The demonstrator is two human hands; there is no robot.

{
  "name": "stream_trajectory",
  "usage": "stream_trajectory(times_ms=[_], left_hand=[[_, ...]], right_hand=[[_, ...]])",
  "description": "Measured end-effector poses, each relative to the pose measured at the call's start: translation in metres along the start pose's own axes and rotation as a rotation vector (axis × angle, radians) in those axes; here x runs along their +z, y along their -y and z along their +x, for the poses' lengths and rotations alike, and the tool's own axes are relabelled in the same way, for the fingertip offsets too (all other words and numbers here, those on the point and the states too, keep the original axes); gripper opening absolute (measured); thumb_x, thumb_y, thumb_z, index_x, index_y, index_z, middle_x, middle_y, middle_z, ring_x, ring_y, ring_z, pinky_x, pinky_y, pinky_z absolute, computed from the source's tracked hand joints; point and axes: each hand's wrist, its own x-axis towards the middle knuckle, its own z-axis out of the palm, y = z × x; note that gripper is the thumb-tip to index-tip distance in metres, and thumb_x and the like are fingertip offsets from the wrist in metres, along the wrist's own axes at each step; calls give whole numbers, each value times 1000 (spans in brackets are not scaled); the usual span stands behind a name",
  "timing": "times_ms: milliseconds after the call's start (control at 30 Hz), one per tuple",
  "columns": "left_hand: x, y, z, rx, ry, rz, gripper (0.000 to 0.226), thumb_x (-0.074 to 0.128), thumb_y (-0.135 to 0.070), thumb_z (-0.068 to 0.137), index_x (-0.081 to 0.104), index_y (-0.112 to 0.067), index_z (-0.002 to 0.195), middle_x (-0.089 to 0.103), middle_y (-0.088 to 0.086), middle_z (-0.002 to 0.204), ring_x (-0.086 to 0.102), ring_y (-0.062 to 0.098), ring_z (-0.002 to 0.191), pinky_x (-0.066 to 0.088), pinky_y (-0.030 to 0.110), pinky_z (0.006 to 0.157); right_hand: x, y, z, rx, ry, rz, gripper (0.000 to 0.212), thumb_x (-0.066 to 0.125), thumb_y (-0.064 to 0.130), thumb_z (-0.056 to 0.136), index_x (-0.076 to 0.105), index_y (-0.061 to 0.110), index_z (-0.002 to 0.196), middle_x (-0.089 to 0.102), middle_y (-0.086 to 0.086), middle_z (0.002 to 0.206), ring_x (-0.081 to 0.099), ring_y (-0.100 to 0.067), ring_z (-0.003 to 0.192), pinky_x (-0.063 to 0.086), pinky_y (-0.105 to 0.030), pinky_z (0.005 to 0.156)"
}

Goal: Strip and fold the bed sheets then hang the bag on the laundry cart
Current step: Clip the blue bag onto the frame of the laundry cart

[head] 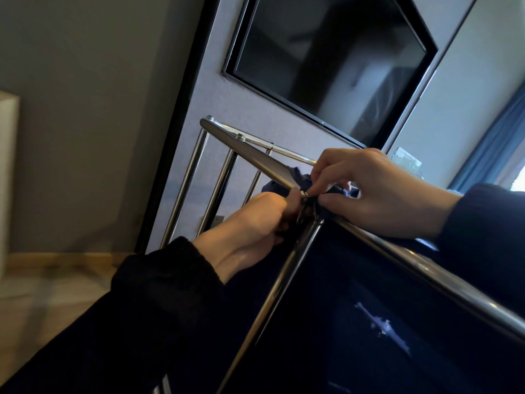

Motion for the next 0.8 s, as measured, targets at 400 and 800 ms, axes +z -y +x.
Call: stream_trajectory(times_ms=[400,800], left_hand=[[0,0,-2,46,-39,40,37,42,-32,101,58,-16,72,51,-4,62,42,9,58,32,26,60],[-1,-2,3,80,22,-41,33,35,-21,103,55,-13,77,57,-5,60,51,8,59,39,26,65]], right_hand=[[-2,13,12,135,-37,-76,14,66,25,76,65,30,62,65,6,77,53,-3,70,46,-27,69],[1,19,23,284,-22,56,16,70,18,74,68,21,58,64,2,64,57,-7,65,48,-27,62]])
